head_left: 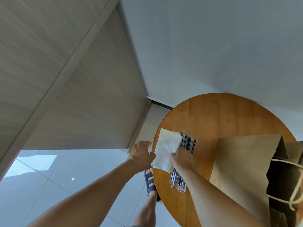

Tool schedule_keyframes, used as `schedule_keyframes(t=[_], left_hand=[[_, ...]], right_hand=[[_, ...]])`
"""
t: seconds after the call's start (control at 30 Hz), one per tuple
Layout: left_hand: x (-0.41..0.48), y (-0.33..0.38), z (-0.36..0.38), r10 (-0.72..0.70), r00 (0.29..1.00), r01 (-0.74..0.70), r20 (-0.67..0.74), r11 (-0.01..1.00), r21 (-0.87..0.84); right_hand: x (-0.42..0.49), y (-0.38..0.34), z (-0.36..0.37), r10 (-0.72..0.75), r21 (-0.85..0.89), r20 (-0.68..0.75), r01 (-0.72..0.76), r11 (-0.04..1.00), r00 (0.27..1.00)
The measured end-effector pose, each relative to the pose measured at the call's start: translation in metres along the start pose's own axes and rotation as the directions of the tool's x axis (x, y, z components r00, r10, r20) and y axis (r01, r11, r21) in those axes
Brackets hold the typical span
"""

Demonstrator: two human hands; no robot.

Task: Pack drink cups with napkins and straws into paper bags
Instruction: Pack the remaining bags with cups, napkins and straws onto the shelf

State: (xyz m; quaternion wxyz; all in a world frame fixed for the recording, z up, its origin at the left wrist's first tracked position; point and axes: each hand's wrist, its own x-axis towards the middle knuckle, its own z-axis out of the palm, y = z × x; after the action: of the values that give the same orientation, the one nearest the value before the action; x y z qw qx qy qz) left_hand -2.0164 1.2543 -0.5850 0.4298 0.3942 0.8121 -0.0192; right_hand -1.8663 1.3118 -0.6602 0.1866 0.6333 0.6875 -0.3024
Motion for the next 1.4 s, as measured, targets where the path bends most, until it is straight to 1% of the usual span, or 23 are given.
schedule_keyframes(t=[0.07,0.3,0.37,0.4,0.47,0.57,0.63,0.67,0.73,0.77,0.8,0.83,0.87,0.9,0.93,0.97,1.03,1.1,1.17,1.23,1.33,1.4], left_hand=[[0.000,0.001,0.000,0.001,1.000,-0.001,0.003,1.000,0.002],[0.001,0.004,0.000,-0.002,1.000,0.002,0.001,0.999,-0.036],[0.002,0.004,0.001,-0.006,1.000,0.006,-0.007,0.998,-0.057],[0.002,0.004,0.002,-0.010,1.000,0.009,-0.013,0.997,-0.071],[0.003,0.004,0.003,-0.022,0.999,0.018,-0.030,0.991,-0.131],[0.003,0.009,0.003,-0.061,0.998,0.051,-0.023,0.955,-0.291],[0.004,0.014,0.002,-0.071,0.997,0.079,0.035,0.905,-0.419],[0.003,0.017,0.001,-0.065,0.995,0.096,0.079,0.857,-0.507],[0.001,0.022,0.002,-0.055,0.982,0.168,0.181,0.696,-0.699],[0.000,0.024,0.003,-0.056,0.976,0.198,0.210,0.626,-0.754],[0.000,0.025,0.004,-0.062,0.976,0.205,0.210,0.601,-0.773],[0.000,0.025,0.006,-0.071,0.978,0.200,0.197,0.595,-0.779],[0.000,0.026,0.007,-0.085,0.981,0.191,0.175,0.596,-0.780],[0.000,0.026,0.009,-0.104,0.983,0.181,0.149,0.611,-0.771],[0.000,0.026,0.010,-0.118,0.985,0.171,0.124,0.638,-0.751],[0.000,0.026,0.012,-0.124,0.987,0.163,0.106,0.670,-0.724],[-0.001,0.022,0.015,-0.116,0.989,0.150,0.095,0.732,-0.665],[-0.002,0.020,0.020,-0.109,0.989,0.147,0.098,0.763,-0.629],[-0.002,0.019,0.023,-0.117,0.988,0.154,0.100,0.769,-0.621],[-0.003,0.019,0.026,-0.119,0.987,0.161,0.108,0.762,-0.627],[-0.003,0.022,0.027,-0.106,0.988,0.155,0.115,0.772,-0.616],[-0.002,0.026,0.027,-0.097,0.989,0.143,0.108,0.783,-0.606]], right_hand=[[-0.003,0.001,-0.002,-0.017,0.009,-0.004,0.017,1.000,1.000],[-0.014,0.010,-0.006,-0.099,0.170,-0.025,0.102,0.980,0.995],[-0.019,0.012,-0.006,-0.143,0.246,-0.041,0.149,0.958,0.989],[-0.021,0.013,-0.005,-0.161,0.313,-0.051,0.169,0.935,0.986],[-0.023,0.015,-0.004,-0.154,0.511,-0.071,0.169,0.843,0.986],[-0.028,0.014,-0.010,-0.078,0.795,-0.034,0.074,0.602,0.996],[-0.035,0.014,-0.016,-0.095,0.894,0.003,0.040,0.446,0.995],[-0.039,0.014,-0.018,-0.120,0.923,0.014,0.033,0.383,0.993],[-0.047,0.015,-0.022,-0.159,0.961,0.040,0.005,0.277,0.986],[-0.049,0.016,-0.022,-0.164,0.970,0.048,-0.006,0.244,0.985],[-0.050,0.017,-0.021,-0.156,0.973,0.041,-0.004,0.230,0.987],[-0.051,0.020,-0.018,-0.130,0.971,0.013,0.019,0.239,0.991],[-0.050,0.025,-0.014,-0.085,0.960,-0.033,0.056,0.274,0.996],[-0.048,0.031,-0.009,-0.020,0.934,-0.085,0.086,0.348,0.996],[-0.044,0.038,-0.003,0.059,0.893,-0.124,0.085,0.442,0.991],[-0.038,0.046,0.002,0.137,0.841,-0.140,0.044,0.540,0.981],[-0.028,0.060,0.009,0.245,0.697,-0.116,-0.097,0.711,0.963],[-0.020,0.069,0.015,0.275,0.548,-0.056,-0.201,0.812,0.960],[-0.016,0.071,0.017,0.256,0.454,-0.011,-0.224,0.863,0.967],[-0.014,0.070,0.017,0.236,0.368,-0.011,-0.216,0.904,0.972],[-0.012,0.066,0.014,0.259,0.319,-0.030,-0.236,0.918,0.965],[-0.013,0.065,0.011,0.277,0.304,-0.019,-0.259,0.917,0.961]])
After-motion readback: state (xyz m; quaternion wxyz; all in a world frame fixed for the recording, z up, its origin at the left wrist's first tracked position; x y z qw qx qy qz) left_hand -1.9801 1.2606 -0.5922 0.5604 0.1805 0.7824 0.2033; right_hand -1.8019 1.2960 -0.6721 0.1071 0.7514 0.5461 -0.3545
